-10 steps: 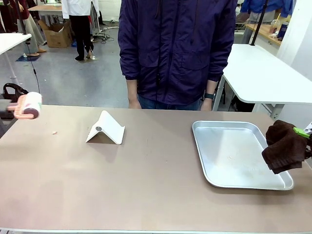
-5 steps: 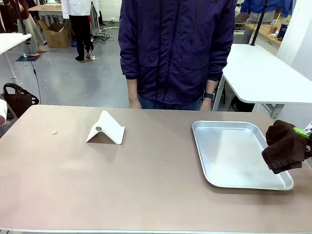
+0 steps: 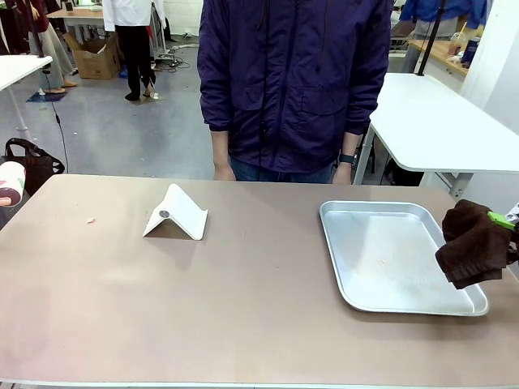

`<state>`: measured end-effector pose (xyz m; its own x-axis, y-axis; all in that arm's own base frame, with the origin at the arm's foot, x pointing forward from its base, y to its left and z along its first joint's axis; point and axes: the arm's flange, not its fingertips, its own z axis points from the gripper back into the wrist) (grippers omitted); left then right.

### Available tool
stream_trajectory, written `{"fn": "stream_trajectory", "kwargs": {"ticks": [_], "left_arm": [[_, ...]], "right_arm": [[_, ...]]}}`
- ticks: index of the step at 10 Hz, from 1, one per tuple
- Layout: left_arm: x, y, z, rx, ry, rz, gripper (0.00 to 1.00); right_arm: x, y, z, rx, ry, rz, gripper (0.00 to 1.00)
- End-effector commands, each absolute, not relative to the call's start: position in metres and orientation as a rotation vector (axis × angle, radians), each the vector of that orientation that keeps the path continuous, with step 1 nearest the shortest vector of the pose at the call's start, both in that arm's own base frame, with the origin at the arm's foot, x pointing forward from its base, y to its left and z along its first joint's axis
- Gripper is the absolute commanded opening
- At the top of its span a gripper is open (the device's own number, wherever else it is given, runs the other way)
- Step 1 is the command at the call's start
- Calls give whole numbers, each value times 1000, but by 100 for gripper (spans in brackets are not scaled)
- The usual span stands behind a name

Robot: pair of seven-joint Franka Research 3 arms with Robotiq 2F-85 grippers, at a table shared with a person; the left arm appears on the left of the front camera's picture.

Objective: Clean the surface of the table.
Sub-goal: Clean the area not pointed to by the person.

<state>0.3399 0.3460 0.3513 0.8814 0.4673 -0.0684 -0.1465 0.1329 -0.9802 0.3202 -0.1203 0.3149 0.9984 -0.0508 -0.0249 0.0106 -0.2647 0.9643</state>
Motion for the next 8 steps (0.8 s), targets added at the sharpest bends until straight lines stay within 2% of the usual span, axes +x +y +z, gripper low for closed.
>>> {"fn": "stream_trajectory", "kwargs": {"ticks": [1,3,8], "left_arm": [[335,344,356,-1377,-284,465,22],[351,339,348,-1324,-267,403,22],[446,307,317,-1067,-211,440,22]], "right_arm": [[321,-120,319,1851,-49,-63,9],[321,-120,319,1851,-49,-63,9],[321,-120,319,1851,-49,-63,9]]}}
